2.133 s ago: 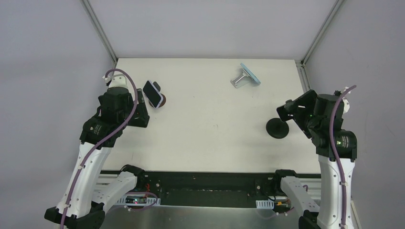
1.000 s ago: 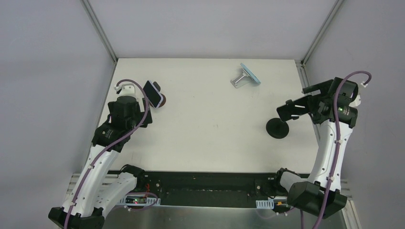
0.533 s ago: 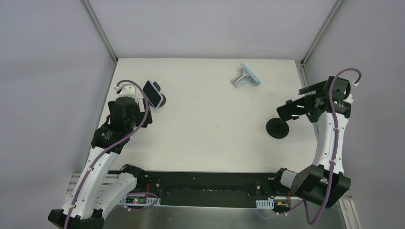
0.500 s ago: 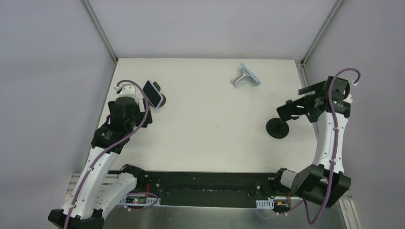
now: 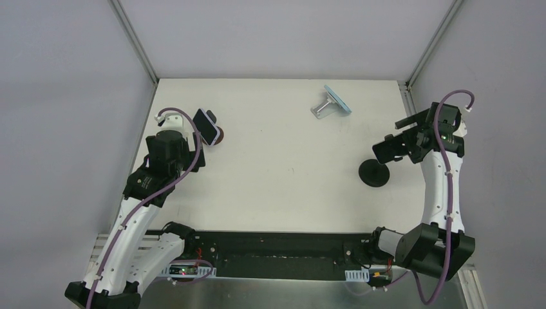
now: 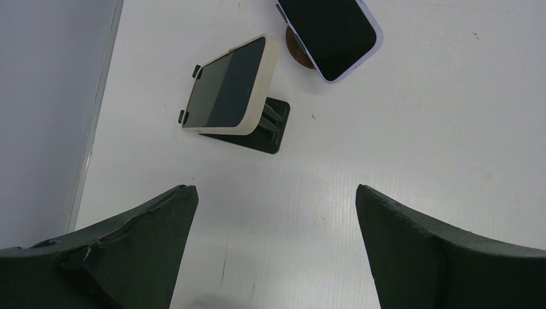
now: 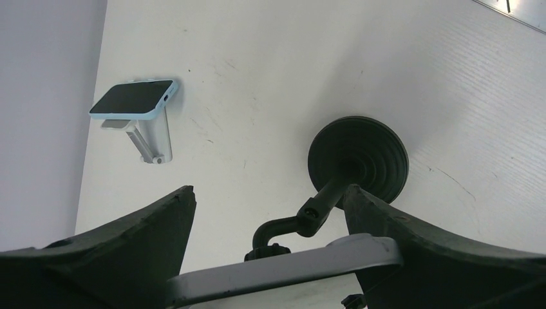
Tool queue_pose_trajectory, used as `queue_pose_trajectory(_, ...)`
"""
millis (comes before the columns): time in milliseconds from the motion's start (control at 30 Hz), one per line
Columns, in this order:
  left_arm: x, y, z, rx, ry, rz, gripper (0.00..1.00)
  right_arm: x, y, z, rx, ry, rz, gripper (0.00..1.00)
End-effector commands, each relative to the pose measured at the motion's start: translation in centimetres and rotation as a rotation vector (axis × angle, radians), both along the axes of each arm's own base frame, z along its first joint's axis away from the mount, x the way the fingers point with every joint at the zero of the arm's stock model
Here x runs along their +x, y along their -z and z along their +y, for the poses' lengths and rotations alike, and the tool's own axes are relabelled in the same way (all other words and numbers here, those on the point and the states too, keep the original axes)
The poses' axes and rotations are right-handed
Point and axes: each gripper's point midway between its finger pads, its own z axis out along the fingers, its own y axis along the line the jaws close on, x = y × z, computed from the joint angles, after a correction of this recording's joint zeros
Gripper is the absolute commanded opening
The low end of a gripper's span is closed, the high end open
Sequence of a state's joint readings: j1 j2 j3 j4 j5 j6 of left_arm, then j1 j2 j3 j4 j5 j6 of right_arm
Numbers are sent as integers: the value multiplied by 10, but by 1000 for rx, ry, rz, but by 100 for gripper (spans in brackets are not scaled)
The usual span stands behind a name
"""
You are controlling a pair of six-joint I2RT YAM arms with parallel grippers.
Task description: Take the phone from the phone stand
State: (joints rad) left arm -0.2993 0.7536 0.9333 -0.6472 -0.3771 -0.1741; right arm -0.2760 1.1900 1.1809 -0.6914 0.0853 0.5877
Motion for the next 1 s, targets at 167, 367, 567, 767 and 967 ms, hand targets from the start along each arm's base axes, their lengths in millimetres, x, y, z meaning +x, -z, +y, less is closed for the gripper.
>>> queue_pose_trajectory(167, 6, -5, 4, 18, -21, -26, 100, -4, -18, 4, -49, -10, -59, 96)
queue_pose_trajectory(367, 6, -5, 5, 18, -22, -27, 100, -9, -31, 7, -64, -14, -104, 97)
queue_pose_trajectory(567, 5, -6, 5, 16, -21, -30, 100, -14, -33, 7, -75, -16, -111, 91)
queue_pose_trajectory(767, 4, -6, 5, 16, -24, -35, 100, -12, -27, 9, -76, -35, -102, 81)
queue_pose_trajectory(967, 4, -5, 5, 13, -23, -33, 100, -7, -24, 11, -79, -74, -103, 54)
